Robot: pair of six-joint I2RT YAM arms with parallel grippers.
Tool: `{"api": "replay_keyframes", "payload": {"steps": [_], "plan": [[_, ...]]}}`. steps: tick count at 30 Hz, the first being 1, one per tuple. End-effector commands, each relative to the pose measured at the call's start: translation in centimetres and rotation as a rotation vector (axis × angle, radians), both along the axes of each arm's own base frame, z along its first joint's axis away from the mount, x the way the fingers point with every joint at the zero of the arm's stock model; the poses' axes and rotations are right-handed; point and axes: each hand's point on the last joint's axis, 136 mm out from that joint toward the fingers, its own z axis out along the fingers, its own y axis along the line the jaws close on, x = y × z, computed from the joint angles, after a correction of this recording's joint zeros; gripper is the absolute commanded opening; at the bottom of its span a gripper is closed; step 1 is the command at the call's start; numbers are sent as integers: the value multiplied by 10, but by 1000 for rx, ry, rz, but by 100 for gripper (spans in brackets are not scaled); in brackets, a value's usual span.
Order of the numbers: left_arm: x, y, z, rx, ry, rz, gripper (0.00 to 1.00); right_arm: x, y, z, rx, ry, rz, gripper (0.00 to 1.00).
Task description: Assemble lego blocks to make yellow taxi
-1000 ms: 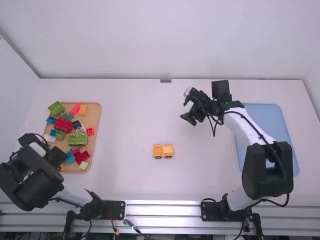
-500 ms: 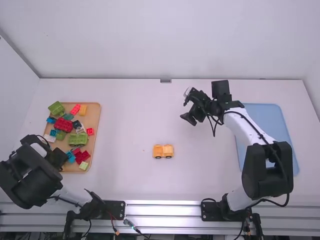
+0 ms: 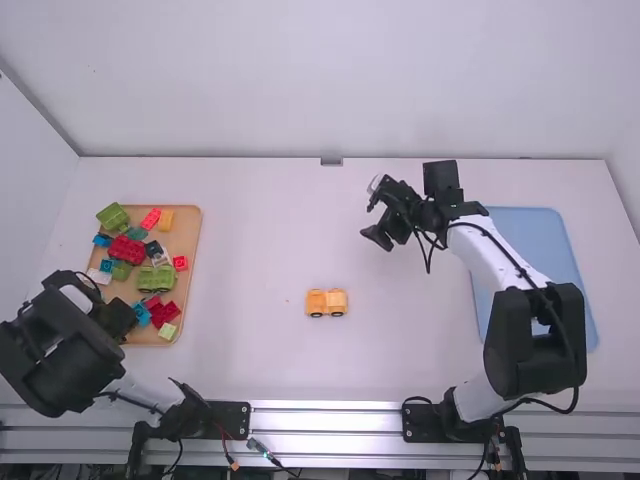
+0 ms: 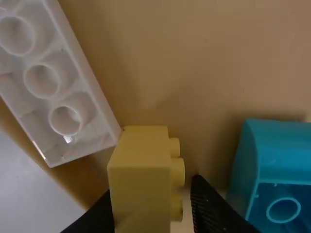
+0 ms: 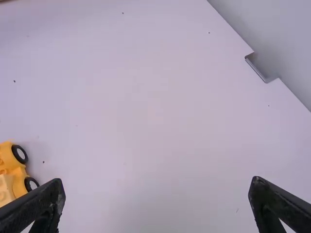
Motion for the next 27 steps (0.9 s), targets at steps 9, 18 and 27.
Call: {"api": "replay_keyframes", "payload": {"steps": [9, 18, 27], "plan": [[1, 1, -5, -2, 2, -11, 35, 3, 3, 10, 8, -19, 2, 99], [2, 2, -7, 7, -5, -11, 32, 4, 2, 10, 7, -18, 0, 99], [4, 3, -6, 14, -10, -14, 19, 3, 0, 10, 9, -12, -3, 99]]}}
